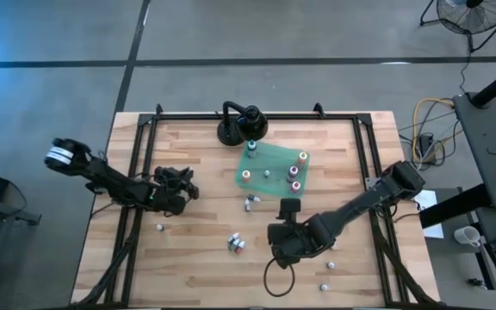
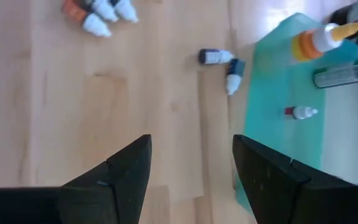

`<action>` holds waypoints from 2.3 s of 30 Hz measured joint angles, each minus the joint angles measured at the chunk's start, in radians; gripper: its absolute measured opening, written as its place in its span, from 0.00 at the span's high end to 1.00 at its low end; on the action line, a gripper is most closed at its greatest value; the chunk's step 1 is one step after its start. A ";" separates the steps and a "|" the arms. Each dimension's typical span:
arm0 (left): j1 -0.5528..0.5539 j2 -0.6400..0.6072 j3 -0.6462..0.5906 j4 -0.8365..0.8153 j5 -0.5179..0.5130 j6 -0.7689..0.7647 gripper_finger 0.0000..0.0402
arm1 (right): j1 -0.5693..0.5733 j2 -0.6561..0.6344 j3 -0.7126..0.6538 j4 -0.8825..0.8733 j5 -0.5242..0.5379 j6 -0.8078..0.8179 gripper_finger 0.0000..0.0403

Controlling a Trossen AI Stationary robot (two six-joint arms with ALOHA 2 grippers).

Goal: Pick & Place food coloring
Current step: Move the violet food coloring bottle to the middle left of the table, then move the blue food coloring bottle to the bottom right of the table

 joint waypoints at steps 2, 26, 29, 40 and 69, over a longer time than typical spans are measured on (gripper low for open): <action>0.000 0.017 0.007 0.001 -0.002 -0.008 0.91 | -0.010 0.000 0.000 0.000 0.003 -0.003 0.46; -0.002 0.067 0.050 0.004 0.119 -0.164 0.78 | -0.060 0.000 -0.001 -0.005 0.004 -0.107 0.46; -0.002 0.064 0.070 -0.026 0.127 -0.164 0.78 | -0.063 0.000 -0.001 -0.006 0.004 -0.120 0.46; -0.002 -0.036 0.190 -0.531 0.144 -0.243 0.78 | -0.101 0.000 -0.001 -0.058 0.004 -0.131 0.46; -0.003 -0.370 0.587 -0.613 0.725 0.211 0.78 | -0.197 0.000 -0.005 0.267 0.001 -0.113 0.46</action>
